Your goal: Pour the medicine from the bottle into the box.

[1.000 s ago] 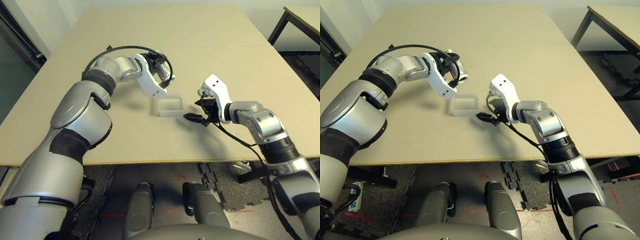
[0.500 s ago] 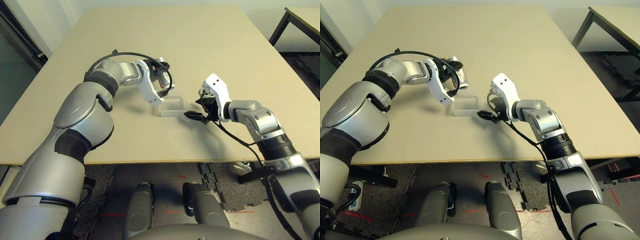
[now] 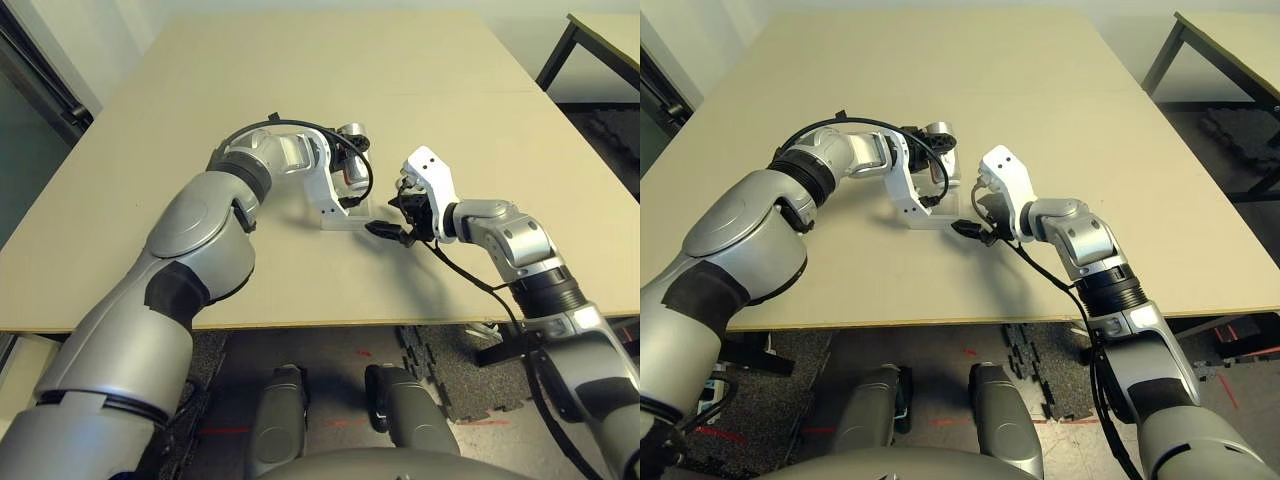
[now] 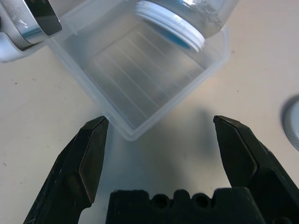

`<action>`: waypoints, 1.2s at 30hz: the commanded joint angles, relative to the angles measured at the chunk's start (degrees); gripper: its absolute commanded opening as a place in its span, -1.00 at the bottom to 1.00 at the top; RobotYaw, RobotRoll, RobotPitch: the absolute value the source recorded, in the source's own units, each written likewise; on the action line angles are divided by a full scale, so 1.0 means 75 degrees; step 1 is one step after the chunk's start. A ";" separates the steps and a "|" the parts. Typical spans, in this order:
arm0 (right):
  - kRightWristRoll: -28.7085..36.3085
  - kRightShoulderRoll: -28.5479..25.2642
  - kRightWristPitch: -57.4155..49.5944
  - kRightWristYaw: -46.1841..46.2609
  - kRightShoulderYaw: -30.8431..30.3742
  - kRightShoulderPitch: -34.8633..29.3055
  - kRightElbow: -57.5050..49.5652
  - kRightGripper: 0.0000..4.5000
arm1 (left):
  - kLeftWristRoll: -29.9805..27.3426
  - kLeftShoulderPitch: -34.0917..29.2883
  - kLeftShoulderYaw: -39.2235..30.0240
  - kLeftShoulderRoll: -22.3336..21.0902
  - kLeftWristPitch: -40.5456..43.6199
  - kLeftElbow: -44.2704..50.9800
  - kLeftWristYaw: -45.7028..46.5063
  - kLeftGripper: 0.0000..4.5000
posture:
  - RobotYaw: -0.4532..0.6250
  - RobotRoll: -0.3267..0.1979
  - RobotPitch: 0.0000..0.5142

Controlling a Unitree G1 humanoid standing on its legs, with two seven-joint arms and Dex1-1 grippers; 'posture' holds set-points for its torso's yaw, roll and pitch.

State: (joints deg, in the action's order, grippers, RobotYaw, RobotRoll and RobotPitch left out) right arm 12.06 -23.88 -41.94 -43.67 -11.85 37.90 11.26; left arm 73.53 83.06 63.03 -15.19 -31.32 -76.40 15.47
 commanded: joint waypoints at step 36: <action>0.0112 -0.0111 -0.0071 0.0003 0.0325 -0.0558 -0.0644 1.00 | -1.0816 -0.3024 -1.0764 0.0051 0.4597 0.0232 -0.4370 0.22 | -0.06 0.25 -0.54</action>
State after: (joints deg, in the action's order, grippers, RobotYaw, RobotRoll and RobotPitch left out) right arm 12.31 -24.27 -41.93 -43.93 -10.38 34.62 7.88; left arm -6.91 61.40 -17.18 -15.14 2.06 -74.74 -18.16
